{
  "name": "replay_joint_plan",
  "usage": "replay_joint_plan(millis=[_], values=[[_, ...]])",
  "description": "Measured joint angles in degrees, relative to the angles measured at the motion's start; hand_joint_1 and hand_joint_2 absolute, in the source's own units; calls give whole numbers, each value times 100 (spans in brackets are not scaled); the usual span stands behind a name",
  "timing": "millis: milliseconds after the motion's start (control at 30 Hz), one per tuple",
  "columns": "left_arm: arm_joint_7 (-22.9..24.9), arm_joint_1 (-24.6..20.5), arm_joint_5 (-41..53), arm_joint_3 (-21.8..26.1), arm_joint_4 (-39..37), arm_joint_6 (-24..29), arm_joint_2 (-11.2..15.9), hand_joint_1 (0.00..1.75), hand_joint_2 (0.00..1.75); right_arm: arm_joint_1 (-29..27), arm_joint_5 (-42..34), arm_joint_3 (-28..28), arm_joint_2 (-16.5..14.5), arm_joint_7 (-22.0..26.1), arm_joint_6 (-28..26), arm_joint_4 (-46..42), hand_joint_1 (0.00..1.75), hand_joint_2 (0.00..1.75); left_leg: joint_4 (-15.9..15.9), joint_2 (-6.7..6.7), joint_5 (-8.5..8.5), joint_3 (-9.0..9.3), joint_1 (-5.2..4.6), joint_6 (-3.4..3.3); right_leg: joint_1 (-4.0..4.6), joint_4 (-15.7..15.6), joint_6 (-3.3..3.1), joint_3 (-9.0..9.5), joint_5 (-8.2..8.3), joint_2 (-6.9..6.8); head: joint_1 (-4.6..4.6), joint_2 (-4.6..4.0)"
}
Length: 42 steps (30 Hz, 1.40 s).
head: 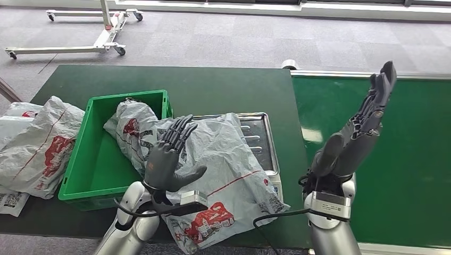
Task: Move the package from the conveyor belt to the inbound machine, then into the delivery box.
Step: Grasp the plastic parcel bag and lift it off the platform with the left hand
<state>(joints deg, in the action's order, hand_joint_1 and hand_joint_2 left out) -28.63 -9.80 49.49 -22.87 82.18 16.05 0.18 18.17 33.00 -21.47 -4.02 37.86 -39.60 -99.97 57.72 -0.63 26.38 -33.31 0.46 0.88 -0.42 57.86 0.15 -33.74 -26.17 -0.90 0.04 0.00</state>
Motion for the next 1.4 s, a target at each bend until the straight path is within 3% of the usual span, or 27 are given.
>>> replay_joint_plan(millis=[267,400,933,1033,1133,1233,1400], values=[[-491,-315,-975,-588,-704,-1660,325,2,175,180,-47,-21,0,-98,-16,175,0,0,0,-1,0,0,0,0,1,0,0,-3,0,0,-1,0],[-518,-498,-1040,-761,-1019,-2008,398,171,175,185,-46,-21,1,-101,-20,201,0,0,0,0,0,0,0,1,2,0,0,-2,0,0,0,0],[-568,-660,-1046,-848,-1284,-1483,445,175,175,92,3,-21,2,-103,-26,201,0,0,0,0,0,0,0,1,2,0,0,-3,0,0,0,0],[-478,-657,-892,-760,-1209,-923,446,175,175,61,9,-21,2,-101,-27,201,0,0,0,-1,0,0,1,1,2,0,0,-4,0,1,0,0],[-207,-664,-701,-502,-998,11,445,175,175,-18,38,-10,3,-99,-31,201,0,0,0,-2,-1,0,1,1,3,0,-1,-4,0,1,0,0],[80,-711,-549,-44,-677,862,447,175,175,-112,66,13,4,-97,-34,200,0,0,0,-3,-1,0,1,1,3,0,-1,-4,1,2,0,0],[319,-843,-254,763,-307,1721,459,175,175,-154,115,18,4,-78,-35,201,0,0,0,-3,-1,0,2,2,5,1,-2,-4,1,3,0,0]])
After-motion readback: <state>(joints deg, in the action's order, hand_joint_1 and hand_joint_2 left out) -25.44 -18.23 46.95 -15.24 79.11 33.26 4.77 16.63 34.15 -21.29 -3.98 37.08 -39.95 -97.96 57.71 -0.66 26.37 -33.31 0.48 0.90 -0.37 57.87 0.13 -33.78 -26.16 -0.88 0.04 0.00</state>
